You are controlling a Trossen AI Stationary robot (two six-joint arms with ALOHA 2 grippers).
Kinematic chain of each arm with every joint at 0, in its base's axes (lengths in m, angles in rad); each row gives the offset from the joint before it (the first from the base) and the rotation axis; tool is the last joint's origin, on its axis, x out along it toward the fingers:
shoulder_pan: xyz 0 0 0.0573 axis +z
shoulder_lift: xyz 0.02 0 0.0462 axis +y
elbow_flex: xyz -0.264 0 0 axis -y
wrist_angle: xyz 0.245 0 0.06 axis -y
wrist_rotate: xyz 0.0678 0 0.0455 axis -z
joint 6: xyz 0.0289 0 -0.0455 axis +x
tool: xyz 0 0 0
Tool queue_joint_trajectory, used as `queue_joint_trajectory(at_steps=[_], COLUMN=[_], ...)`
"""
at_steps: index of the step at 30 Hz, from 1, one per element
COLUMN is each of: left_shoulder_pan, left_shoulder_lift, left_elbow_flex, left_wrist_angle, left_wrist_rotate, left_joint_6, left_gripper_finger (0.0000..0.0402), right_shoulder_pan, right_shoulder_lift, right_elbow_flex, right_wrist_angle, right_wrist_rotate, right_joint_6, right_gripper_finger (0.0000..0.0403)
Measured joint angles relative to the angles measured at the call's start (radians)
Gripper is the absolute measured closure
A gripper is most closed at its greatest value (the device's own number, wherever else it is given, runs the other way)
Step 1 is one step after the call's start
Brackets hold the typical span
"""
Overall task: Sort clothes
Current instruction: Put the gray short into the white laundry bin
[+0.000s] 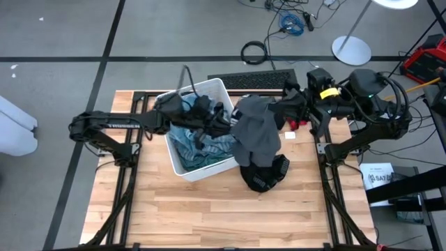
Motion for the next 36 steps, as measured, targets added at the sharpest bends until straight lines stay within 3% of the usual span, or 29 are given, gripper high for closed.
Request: queue_joint_trajectory(at_steps=[5,10,14,20,24,29,36], left_shoulder_pan=[0.001,-0.001,-0.001,-0.001,-0.001,-0.001,-0.001], left_shoulder_lift=[-0.020,-0.057,-0.096,-0.149,-0.150,-0.151,-0.150], left_elbow_flex=[0.000,0.000,0.000,0.029,0.100,0.173,0.198], left_wrist_angle=[0.164,0.170,0.174,0.172,0.169,0.039,-0.100], left_wrist_rotate=[0.114,0.327,0.454,0.473,0.503,0.514,0.522], left_joint_6=[-0.094,-0.174,-0.264,-0.291,-0.291,-0.221,-0.178], left_gripper_finger=[0.0395,0.0397,0.0398,0.0398,0.0399,0.0399,0.0399], right_shoulder_pan=[0.037,0.147,0.237,0.288,0.288,0.284,0.283], right_shoulder_lift=[0.001,0.005,0.008,0.011,0.017,0.027,0.027], right_elbow_flex=[0.000,0.000,0.000,0.000,0.000,0.000,0.000], right_wrist_angle=[-0.078,-0.101,-0.064,0.027,0.062,0.062,0.059], right_wrist_rotate=[-0.171,-0.209,-0.155,0.014,0.052,0.126,0.136], right_joint_6=[0.027,0.011,-0.031,-0.103,-0.187,-0.189,-0.196], right_gripper_finger=[0.0403,0.0403,0.0403,0.0403,0.0396,0.0346,0.0234])
